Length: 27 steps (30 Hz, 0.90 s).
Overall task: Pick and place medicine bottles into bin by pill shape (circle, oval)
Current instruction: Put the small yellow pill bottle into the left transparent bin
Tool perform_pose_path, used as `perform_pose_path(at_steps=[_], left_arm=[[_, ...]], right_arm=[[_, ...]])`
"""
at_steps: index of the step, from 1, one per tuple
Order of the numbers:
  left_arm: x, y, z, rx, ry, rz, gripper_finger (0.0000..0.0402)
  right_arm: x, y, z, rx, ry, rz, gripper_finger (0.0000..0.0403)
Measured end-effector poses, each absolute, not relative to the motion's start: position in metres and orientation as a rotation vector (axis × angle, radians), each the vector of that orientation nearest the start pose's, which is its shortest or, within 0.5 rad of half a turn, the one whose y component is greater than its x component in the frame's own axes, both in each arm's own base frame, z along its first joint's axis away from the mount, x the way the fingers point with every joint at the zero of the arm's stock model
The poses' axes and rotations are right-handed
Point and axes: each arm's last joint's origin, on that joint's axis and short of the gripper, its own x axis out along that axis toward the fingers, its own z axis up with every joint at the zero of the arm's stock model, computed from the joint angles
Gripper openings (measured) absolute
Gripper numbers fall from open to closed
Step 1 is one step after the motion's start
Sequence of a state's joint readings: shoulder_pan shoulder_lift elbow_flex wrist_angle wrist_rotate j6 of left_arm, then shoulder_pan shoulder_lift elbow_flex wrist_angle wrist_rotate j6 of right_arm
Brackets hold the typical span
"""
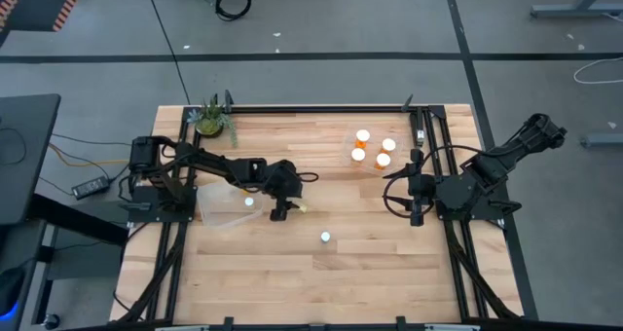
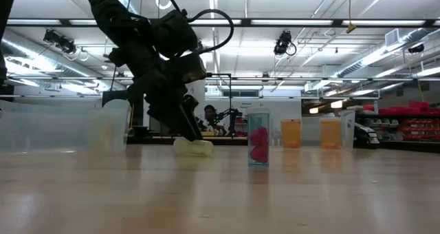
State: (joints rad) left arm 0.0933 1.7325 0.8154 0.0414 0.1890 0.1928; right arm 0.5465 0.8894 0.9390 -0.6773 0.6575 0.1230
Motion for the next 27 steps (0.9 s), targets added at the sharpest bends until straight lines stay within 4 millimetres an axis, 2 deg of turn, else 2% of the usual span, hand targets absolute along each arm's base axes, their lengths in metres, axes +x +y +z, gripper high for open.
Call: perform_pose_path(at_steps=[5,12,15,21,27], left_arm=[[0.320,0.024,0.132,0.060,0.855,-0.175,0.0179],[0.321,0.024,0.133,0.051,0.840,-0.158,0.0229],[0.323,0.024,0.135,0.035,0.813,-0.152,0.0238],[0.323,0.015,0.134,0.093,0.819,-0.201,0.0224],[0.321,0.012,0.131,0.178,0.861,-0.154,0.0207]], right_arm=[[0.153,0.073,0.327,-0.236,0.509,-0.138,0.0231],[0.153,0.073,0.327,-0.236,0.509,-0.138,0.0231],[0.153,0.073,0.327,-0.236,0.509,-0.139,0.0231],[0.153,0.073,0.327,-0.235,0.508,-0.139,0.0231],[0.154,0.073,0.328,-0.233,0.503,-0.138,0.0231]])
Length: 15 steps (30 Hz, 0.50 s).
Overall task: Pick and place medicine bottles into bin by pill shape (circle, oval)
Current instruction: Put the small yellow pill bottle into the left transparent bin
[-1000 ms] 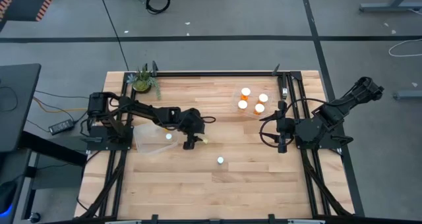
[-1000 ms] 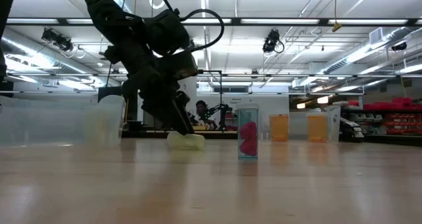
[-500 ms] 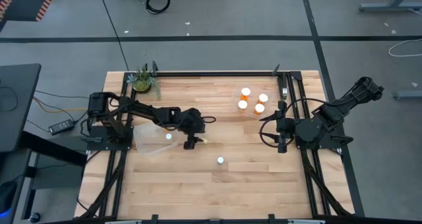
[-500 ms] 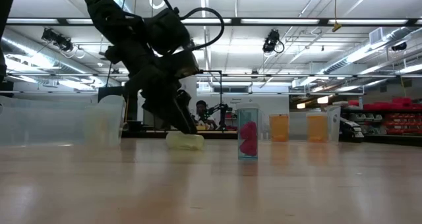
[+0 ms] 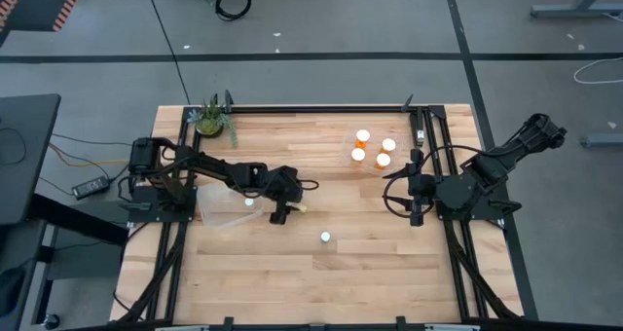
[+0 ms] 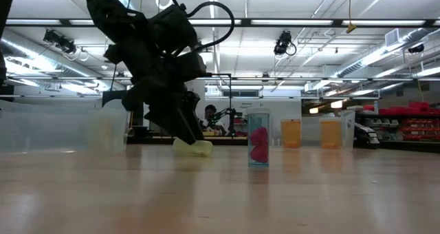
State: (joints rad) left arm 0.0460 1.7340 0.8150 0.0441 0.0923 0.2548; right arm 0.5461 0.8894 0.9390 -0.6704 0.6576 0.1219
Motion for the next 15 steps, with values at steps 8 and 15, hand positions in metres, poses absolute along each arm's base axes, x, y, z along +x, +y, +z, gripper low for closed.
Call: perform_pose_path(at_steps=[8,15], left_arm=[[0.322,0.012,0.116,0.166,0.908,-0.173,0.0199],[0.323,0.014,0.114,0.178,0.908,-0.185,0.0183]], right_arm=[[0.154,0.073,0.328,-0.232,0.502,-0.139,0.0231],[0.154,0.073,0.328,-0.234,0.502,-0.138,0.0231]])
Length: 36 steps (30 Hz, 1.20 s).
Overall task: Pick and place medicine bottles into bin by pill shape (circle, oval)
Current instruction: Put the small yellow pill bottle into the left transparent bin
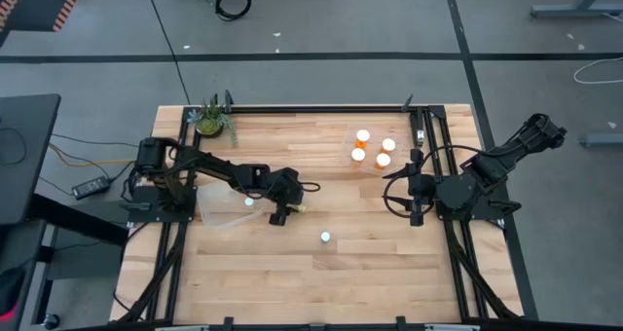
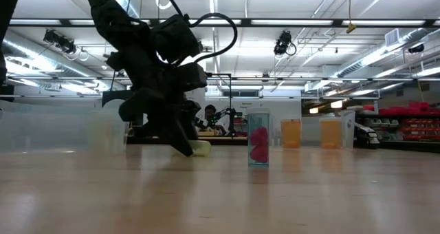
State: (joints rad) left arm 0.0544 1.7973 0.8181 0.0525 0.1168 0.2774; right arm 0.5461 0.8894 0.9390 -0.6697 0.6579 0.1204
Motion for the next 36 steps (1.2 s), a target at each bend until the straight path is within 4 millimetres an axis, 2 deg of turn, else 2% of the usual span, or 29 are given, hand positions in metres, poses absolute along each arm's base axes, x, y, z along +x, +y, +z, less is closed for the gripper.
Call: perform_pose_path(at_steps=[8,13,21,28,36], left_arm=[[0.323,0.015,0.114,0.166,0.913,-0.178,0.0121],[0.329,0.016,0.124,0.141,0.972,-0.142,0.0097],[0.343,0.016,0.172,0.031,1.199,-0.100,0.0118],[0.345,0.005,0.219,-0.068,1.352,-0.055,0.0111],[0.338,-0.006,0.251,-0.176,1.473,0.030,0.0117]], right_arm=[[0.154,0.073,0.328,-0.232,0.499,-0.138,0.0231],[0.154,0.073,0.328,-0.232,0.499,-0.138,0.0231],[0.154,0.073,0.329,-0.229,0.496,-0.138,0.0231],[0.154,0.073,0.328,-0.246,0.498,-0.134,0.0231],[0.154,0.072,0.329,-0.351,0.504,-0.115,0.0231]])
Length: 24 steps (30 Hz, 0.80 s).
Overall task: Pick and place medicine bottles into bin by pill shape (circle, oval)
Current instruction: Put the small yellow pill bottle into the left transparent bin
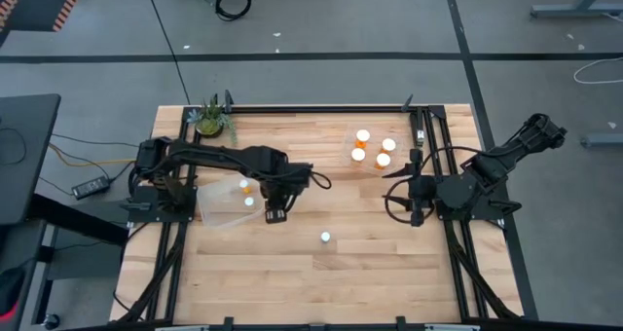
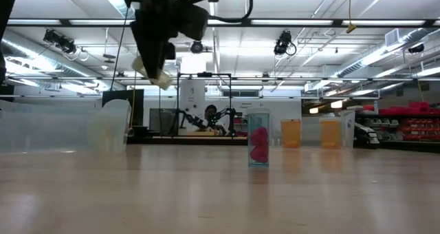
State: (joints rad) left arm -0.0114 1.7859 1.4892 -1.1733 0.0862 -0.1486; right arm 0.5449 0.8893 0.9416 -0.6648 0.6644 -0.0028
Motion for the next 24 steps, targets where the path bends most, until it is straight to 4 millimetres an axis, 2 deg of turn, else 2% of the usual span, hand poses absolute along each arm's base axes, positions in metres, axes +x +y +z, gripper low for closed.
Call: perform_pose_path(at_steps=[9,14,19,24], left_arm=[[0.310,-0.009,0.256,-0.367,1.750,0.269,0.0116],[0.300,-0.016,0.257,-0.422,1.854,0.350,0.0116],[0.291,-0.022,0.240,-0.430,1.925,0.383,0.0114],[0.278,-0.017,0.218,-0.447,2.029,0.416,0.0117]], right_arm=[[0.149,0.068,0.362,-0.417,0.433,-0.165,0.0231],[0.149,0.068,0.361,-0.438,0.442,-0.162,0.0231],[0.149,0.068,0.355,-0.484,0.465,-0.151,0.0231],[0.150,0.068,0.356,-0.488,0.460,-0.149,0.0231]])
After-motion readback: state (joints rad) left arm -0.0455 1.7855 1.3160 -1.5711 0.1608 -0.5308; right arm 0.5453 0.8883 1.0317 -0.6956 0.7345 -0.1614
